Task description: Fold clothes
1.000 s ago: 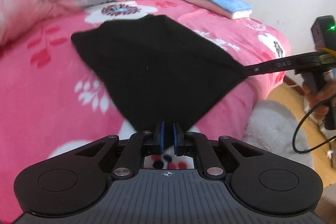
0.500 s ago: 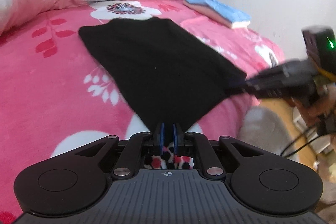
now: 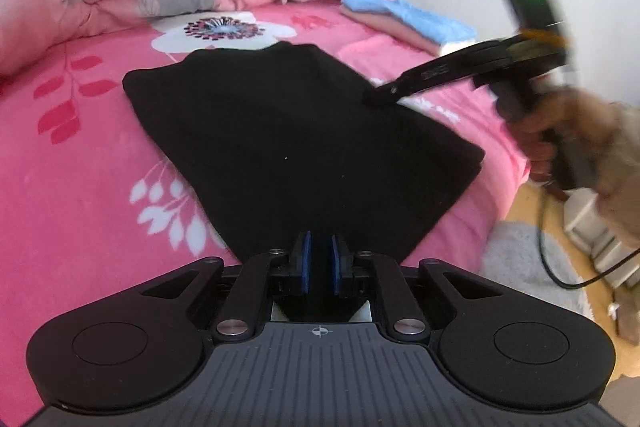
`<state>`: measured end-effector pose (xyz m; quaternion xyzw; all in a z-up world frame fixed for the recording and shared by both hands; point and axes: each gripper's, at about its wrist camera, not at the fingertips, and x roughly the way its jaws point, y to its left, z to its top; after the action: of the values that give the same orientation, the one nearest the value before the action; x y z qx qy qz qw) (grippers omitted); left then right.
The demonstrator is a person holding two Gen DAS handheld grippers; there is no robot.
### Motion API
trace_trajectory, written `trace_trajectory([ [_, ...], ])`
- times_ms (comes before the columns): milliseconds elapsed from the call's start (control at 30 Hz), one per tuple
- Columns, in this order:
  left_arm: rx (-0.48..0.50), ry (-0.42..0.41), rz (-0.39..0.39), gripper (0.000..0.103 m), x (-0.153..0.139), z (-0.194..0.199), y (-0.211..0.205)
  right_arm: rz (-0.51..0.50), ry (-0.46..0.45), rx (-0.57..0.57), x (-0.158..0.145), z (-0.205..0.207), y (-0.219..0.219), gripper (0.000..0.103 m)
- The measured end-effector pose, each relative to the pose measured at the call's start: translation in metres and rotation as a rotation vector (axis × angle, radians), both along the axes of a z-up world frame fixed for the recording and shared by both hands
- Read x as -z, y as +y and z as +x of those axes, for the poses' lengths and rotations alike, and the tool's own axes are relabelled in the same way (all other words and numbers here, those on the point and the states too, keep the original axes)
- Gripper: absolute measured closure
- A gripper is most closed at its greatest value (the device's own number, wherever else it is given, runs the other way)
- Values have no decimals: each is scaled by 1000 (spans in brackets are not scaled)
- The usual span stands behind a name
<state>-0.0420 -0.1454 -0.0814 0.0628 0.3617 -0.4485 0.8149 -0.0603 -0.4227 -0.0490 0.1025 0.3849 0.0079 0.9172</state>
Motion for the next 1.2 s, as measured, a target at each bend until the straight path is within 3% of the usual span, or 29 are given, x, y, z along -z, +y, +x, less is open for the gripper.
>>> trace_trajectory([
  [133,5,49,-31,91,2,6,12,147,10,95,13,26,-47,98],
  [233,8,78,-56,91,4,10,18,101,-26,151,-1,34,-61,95],
  [300,11,90,-65,91,4,11,19,160,-21,119,-3,48,-63,95],
  [433,18,101,-71,90,4,13,21,168,44,70,16,89,-61,95],
  [567,28,111,-81,90,4,13,24,131,26,230,13,110,-86,94],
  [633,33,118,-88,90,5,15,25,158,-4,187,3,109,-82,94],
  [767,34,129,-98,89,5,17,26,200,59,25,9,125,-54,94],
  [867,35,132,-105,89,7,15,29,196,91,98,25,144,-64,99],
  [967,40,139,-112,89,7,16,31,131,50,208,11,148,-71,96],
  [1067,41,147,-116,89,8,18,31,164,57,49,0,147,-43,95],
  [1200,38,149,-120,89,8,17,32,216,176,-155,23,171,7,95],
])
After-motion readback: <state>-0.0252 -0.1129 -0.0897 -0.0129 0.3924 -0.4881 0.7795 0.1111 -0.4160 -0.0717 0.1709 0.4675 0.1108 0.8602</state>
